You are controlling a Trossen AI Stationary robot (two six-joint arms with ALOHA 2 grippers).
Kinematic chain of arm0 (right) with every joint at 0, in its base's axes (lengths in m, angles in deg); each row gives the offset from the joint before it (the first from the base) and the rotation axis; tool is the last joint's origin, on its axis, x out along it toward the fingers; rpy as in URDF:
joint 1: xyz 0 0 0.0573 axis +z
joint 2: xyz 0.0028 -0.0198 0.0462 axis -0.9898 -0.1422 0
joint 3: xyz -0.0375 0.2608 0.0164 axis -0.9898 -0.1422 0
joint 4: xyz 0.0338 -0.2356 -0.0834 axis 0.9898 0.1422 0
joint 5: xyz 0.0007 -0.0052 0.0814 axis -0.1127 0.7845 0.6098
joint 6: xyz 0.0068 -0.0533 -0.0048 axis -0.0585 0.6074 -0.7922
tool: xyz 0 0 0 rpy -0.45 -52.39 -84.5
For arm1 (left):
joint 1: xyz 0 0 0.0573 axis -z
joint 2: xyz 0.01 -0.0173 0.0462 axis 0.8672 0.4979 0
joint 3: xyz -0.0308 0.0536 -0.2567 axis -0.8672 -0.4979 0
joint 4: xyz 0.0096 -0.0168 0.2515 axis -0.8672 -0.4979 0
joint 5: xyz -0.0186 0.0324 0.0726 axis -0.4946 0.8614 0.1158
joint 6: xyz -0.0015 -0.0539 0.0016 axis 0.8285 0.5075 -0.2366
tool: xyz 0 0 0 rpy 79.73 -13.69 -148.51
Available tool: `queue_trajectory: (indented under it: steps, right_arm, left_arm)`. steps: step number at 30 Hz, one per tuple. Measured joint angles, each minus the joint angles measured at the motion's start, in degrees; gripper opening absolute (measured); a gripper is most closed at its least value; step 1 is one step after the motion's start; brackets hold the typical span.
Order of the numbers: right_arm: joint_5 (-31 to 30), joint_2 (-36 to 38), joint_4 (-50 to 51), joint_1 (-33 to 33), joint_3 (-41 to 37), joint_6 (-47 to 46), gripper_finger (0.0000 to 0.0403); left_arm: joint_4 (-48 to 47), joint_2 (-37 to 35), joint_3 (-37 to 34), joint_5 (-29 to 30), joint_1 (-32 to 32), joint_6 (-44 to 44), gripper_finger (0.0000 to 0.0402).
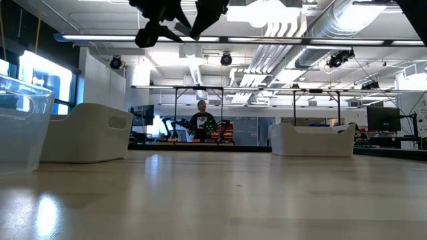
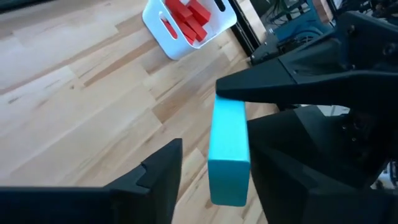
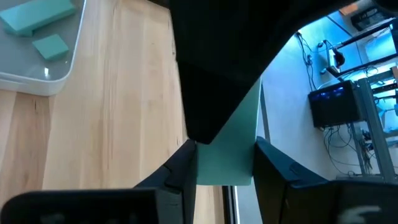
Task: Sort & place blocks by color
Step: Put the blue block into the gray bin
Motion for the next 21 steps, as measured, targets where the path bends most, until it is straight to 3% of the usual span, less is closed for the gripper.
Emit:
queue_trajectory:
  steps: [13, 17, 21]
  right_arm:
    - [1.93, -0.02, 0.01, -0.02, 0.00, -0.10, 0.0092]
    - [1.90, -0.02, 0.21, 0.02, 0.00, -0.13, 0.0092]
    - [2.48, -0.02, 0.99, 0.07, 0.00, -1.30, 0.0151]
  left_arm:
    - [0.09, -0.04, 0.02, -0.28, 0.03, -5.62, 0.0051]
    - [-0.13, -0.04, 0.02, 0.06, 0.24, -7.47, 0.0034]
    - [-0.33, 0.00, 0.00, 1.17, 1.41, -9.44, 0.0034]
